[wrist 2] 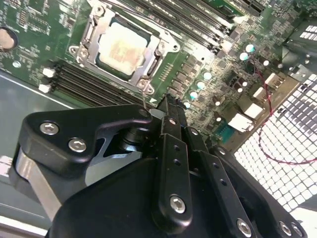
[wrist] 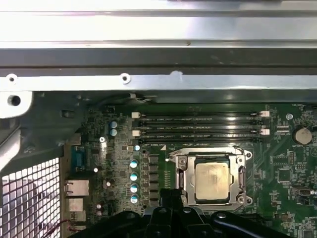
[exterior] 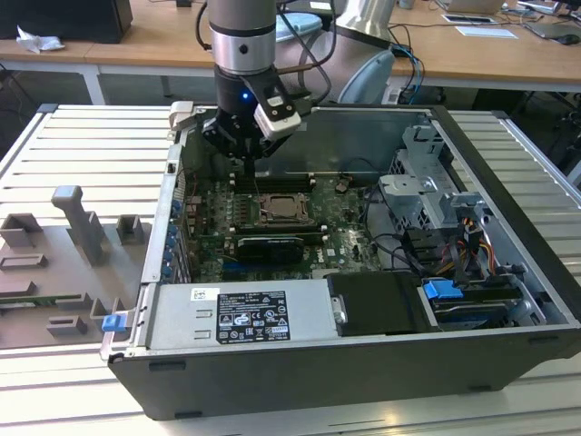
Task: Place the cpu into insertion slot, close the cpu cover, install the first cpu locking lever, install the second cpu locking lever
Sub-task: 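Install the first cpu locking lever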
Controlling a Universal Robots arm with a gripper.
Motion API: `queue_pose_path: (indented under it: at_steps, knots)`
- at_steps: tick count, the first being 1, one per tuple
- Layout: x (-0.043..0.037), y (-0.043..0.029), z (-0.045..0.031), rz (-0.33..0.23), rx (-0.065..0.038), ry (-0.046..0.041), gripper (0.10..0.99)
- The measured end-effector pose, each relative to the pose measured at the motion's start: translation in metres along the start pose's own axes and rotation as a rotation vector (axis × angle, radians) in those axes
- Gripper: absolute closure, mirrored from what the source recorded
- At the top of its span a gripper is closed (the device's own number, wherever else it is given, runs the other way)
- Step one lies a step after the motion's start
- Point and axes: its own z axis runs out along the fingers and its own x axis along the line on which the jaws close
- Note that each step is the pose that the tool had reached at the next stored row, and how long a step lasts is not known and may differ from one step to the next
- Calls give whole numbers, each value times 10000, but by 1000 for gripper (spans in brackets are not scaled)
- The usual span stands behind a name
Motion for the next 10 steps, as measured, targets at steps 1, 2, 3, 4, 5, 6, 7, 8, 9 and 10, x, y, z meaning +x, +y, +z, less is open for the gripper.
queue_pose_path:
  at_steps: [1, 2, 3, 4, 5, 6, 7, 8, 9, 10]
  knots:
    - [6, 0, 8, -173, -5, 3, 980]
    - [7, -1, 11, -280, -7, 6, 980]
    - [8, -1, 15, -410, -11, 7, 980]
    - [9, -1, 18, -575, -15, 10, 980]
    - [9, 0, 20, -728, -18, 13, 980]
    - [10, 0, 21, -858, -21, 15, 980]
    - [11, 0, 22, -915, -22, 16, 980]
    - [11, 0, 23, -928, -24, 16, 980]
    - [11, 0, 24, -933, -25, 15, 980]
    - [13, 0, 25, -939, -25, 15, 980]
